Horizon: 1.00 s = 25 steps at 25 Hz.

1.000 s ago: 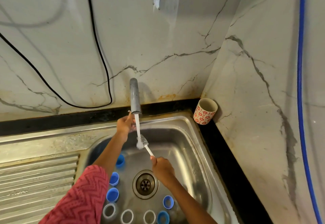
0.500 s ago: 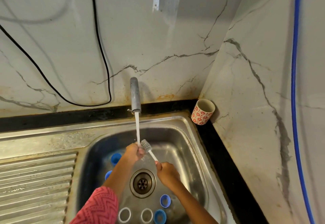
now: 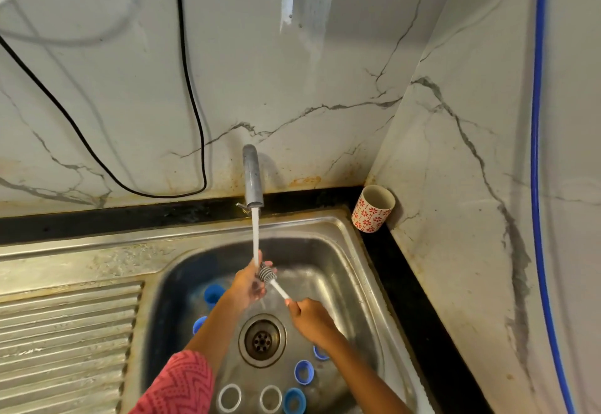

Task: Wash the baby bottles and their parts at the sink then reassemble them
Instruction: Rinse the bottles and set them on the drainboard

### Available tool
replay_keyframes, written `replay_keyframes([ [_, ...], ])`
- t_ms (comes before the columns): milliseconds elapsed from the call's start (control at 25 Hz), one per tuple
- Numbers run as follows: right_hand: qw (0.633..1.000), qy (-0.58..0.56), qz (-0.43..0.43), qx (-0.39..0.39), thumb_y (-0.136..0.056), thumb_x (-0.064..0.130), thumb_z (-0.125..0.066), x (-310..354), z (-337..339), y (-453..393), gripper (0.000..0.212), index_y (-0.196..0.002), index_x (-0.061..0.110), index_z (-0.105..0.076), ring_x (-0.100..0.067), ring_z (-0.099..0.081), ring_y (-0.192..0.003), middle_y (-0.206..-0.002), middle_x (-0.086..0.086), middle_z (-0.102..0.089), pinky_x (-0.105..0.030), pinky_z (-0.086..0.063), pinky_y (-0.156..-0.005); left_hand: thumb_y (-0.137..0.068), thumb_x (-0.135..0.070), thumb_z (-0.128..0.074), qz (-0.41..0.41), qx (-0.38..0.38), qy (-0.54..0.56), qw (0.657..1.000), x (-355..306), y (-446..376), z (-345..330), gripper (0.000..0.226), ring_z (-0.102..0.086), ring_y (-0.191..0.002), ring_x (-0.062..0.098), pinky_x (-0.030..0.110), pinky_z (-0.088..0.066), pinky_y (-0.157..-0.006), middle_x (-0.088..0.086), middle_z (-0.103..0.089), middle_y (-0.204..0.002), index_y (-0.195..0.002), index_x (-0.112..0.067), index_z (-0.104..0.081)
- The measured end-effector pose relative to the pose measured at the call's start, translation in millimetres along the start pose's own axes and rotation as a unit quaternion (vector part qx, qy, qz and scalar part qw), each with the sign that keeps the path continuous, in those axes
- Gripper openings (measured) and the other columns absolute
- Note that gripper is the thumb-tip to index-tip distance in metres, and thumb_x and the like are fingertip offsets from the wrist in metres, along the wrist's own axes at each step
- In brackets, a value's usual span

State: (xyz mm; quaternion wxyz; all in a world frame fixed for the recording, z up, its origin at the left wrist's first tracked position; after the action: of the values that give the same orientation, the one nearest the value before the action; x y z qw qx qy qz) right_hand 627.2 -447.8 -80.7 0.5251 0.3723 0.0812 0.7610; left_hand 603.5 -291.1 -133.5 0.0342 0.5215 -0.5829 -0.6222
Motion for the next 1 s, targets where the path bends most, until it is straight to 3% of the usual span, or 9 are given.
replay_keyframes([
  [80, 0.998, -0.011, -0.005, 0.055, -0.099, 0.05, -0.032, -3, -1, -4, 0.049, -0.07, 0.016, -0.053, -0.013, -0.046, -0.057, -0.068, -0.003, -0.054, -0.026, -0.035, -0.054, -0.078, -0.043, -0.069, -0.024, -0.01, -0.056, 0.998, -2, 6, 8, 0.045, -0.04, -0.04, 0.008, 0.018, -0.038, -0.04, 0.007, -0.06, -0.067, -0.099, -0.003, -0.069],
  [240, 0.994, 0.014, 0.075, 0.075, -0.099, 0.042, -0.039, 61, -4, -48, 0.036, -0.088, 0.018, -0.063, -0.017, -0.051, -0.071, -0.08, -0.004, -0.058, -0.026, -0.036, -0.058, -0.08, -0.029, -0.072, -0.107, -0.146, 0.069, 0.981, -46, 24, 72, 0.047, -0.051, -0.051, 0.011, 0.019, -0.044, -0.047, 0.01, -0.063, -0.078, -0.113, 0.002, -0.06],
  [400, 0.982, -0.141, 0.119, 0.038, -0.095, 0.035, -0.052, 125, -24, -74, 0.027, -0.092, 0.012, -0.066, -0.017, -0.059, -0.078, -0.08, -0.005, -0.062, -0.025, -0.049, -0.068, -0.085, -0.03, -0.066, -0.219, -0.23, 0.081, 0.945, -104, 55, 121, 0.048, -0.051, -0.067, 0.012, 0.021, -0.044, -0.057, 0.024, -0.06, -0.111, -0.119, 0.002, -0.055],
  [520, 0.959, -0.26, 0.109, 0.026, -0.089, 0.027, -0.063, 136, -29, -85, 0.021, -0.097, 0.009, -0.07, -0.007, -0.058, -0.069, -0.074, 0.004, -0.064, -0.011, -0.046, -0.059, -0.086, -0.028, -0.066, -0.265, -0.256, 0.09, 0.925, -126, 69, 135, 0.043, -0.061, -0.085, 0.023, 0.029, -0.052, -0.072, 0.022, -0.061, -0.11, -0.115, 0.003, -0.058],
  [600, 0.922, -0.381, 0.068, -0.003, -0.091, 0.019, -0.06, 128, -24, -94, 0.017, -0.099, 0.006, -0.069, -0.011, -0.06, -0.071, -0.075, 0.0, -0.065, -0.015, -0.05, -0.062, -0.085, -0.029, -0.067, -0.276, -0.26, 0.104, 0.919, -132, 76, 132, 0.039, -0.062, -0.1, 0.027, 0.036, -0.052, -0.089, 0.017, -0.063, -0.105, -0.111, -0.001, -0.061],
  [720, 0.805, -0.586, -0.07, -0.055, -0.095, 0.005, -0.046, 90, -27, -103, 0.018, -0.089, 0.002, -0.063, -0.018, -0.059, -0.064, -0.074, -0.009, -0.064, -0.023, -0.05, -0.056, -0.086, -0.027, -0.066, -0.318, -0.273, 0.098, 0.903, -147, 88, 122, 0.023, -0.059, -0.082, 0.014, 0.032, -0.05, -0.088, 0.002, -0.06, -0.084, -0.097, -0.007, -0.063],
  [800, 0.78, -0.609, -0.123, -0.075, -0.095, 0.004, -0.043, 67, -28, -106, 0.025, -0.078, 0.006, -0.06, -0.02, -0.059, -0.069, -0.079, -0.013, -0.065, -0.025, -0.049, -0.06, -0.087, -0.024, -0.065, -0.337, -0.279, 0.126, 0.89, -156, 99, 121, 0.017, -0.056, -0.074, 0.008, 0.029, -0.051, -0.085, -0.002, -0.057, -0.078, -0.093, -0.009, -0.063],
  [840, 0.795, -0.586, -0.132, -0.079, -0.096, 0.005, -0.043, 62, -24, -105, 0.025, -0.079, 0.007, -0.061, -0.023, -0.06, -0.076, -0.082, -0.013, -0.064, -0.026, -0.048, -0.064, -0.087, -0.022, -0.065, -0.338, -0.28, 0.152, 0.885, -158, 104, 124, 0.013, -0.056, -0.073, 0.007, 0.028, -0.05, -0.084, -0.003, -0.056, -0.077, -0.089, -0.01, -0.061],
  [1000, 0.944, -0.295, -0.135, -0.06, -0.1, 0.025, -0.039, 60, -17, -105, 0.034, -0.111, 0.003, -0.063, -0.028, -0.059, -0.102, -0.112, -0.013, -0.062, -0.029, -0.046, -0.082, -0.086, -0.024, -0.066, -0.326, -0.298, 0.197, 0.875, -159, 110, 151, 0.014, -0.062, -0.091, 0.018, 0.032, -0.053, -0.082, -0.001, -0.061, -0.081, -0.089, -0.011, -0.062],
])
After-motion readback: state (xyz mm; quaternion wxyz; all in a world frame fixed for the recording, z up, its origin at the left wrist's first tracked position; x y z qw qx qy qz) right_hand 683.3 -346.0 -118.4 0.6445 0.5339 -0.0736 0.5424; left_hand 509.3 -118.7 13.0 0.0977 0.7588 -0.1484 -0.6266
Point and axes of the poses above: each hand's wrist, its own y-axis away from the middle knuckle, its own z-axis out of the back of the hand, x = y × z, the point moved 9 cm from there along -y, towards the middle knuckle
